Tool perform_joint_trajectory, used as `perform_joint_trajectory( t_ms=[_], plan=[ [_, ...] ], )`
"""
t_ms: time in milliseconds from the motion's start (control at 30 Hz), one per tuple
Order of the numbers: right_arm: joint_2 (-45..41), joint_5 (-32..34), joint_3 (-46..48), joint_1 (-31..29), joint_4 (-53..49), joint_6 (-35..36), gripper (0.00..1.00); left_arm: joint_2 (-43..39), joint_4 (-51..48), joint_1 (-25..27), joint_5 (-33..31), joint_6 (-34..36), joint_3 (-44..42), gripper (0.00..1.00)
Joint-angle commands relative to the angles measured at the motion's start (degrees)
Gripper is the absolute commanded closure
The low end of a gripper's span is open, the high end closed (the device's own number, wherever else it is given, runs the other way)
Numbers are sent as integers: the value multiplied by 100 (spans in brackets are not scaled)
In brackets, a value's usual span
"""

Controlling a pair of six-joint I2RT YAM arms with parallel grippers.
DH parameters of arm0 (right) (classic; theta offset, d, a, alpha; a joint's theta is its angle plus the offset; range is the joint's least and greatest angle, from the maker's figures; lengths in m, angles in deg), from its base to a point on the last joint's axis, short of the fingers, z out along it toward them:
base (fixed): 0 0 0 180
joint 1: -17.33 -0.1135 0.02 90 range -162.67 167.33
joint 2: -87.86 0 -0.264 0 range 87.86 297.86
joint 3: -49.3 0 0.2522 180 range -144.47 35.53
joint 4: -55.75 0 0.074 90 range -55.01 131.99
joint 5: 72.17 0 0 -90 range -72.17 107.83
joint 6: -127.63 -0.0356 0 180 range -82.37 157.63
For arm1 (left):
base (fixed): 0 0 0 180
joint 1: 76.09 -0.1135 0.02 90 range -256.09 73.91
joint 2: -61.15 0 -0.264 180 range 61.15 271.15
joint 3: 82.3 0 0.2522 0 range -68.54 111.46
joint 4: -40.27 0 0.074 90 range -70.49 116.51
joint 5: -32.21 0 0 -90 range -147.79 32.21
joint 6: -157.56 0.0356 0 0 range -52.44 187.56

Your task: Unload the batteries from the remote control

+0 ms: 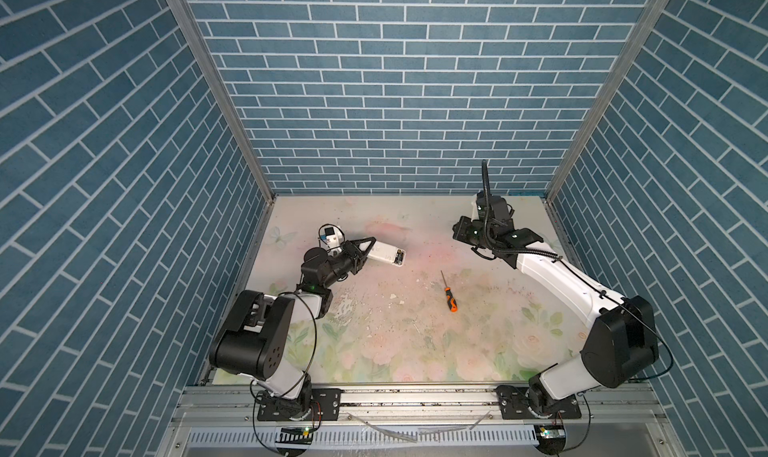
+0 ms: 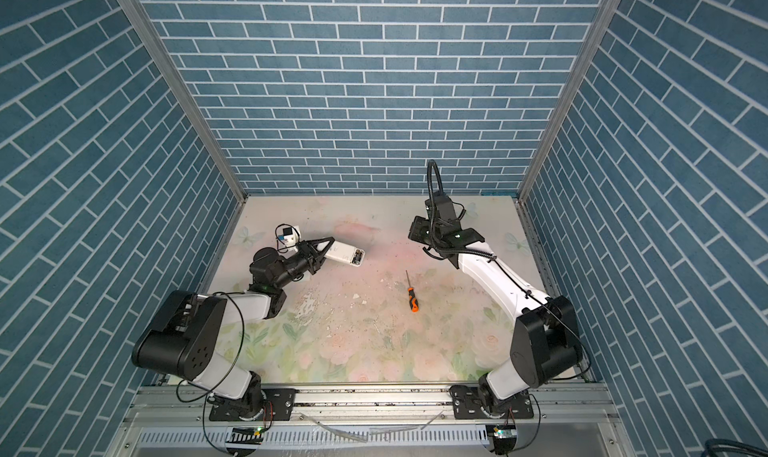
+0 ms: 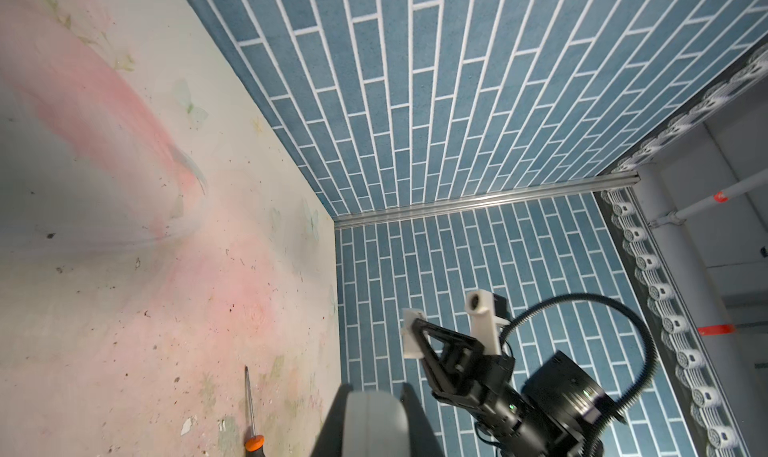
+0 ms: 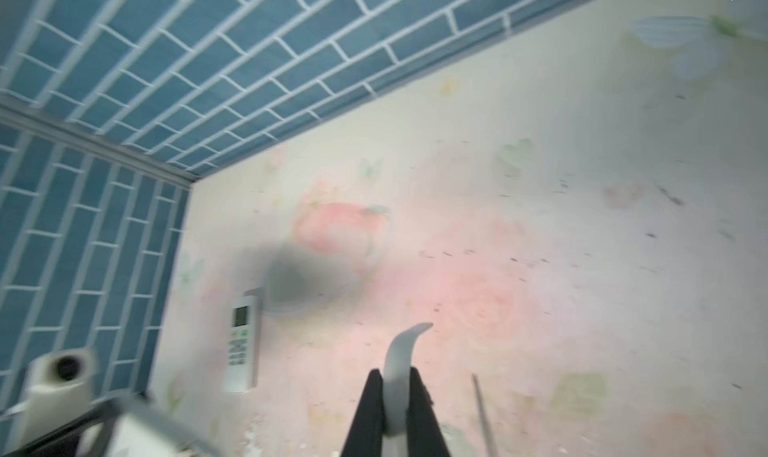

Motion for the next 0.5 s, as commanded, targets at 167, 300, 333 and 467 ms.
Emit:
perform_joint_trajectory(
  t_ms=[167, 300, 333, 467],
  plan=[
    [721, 1692, 220, 206, -774, 677, 100, -422, -485, 93, -15, 473, -181, 100],
    [1225, 2163, 65, 204, -1082, 734, 100, -599, -937, 141, -64, 728, -113, 100],
    [1289, 2221, 71, 206, -1096, 732, 100, -617, -1006, 155, -54, 757, -69, 100],
    [1581, 2512, 8, 236, -1204, 749, 100, -617, -998, 168, -1, 711, 9, 100]
  ],
)
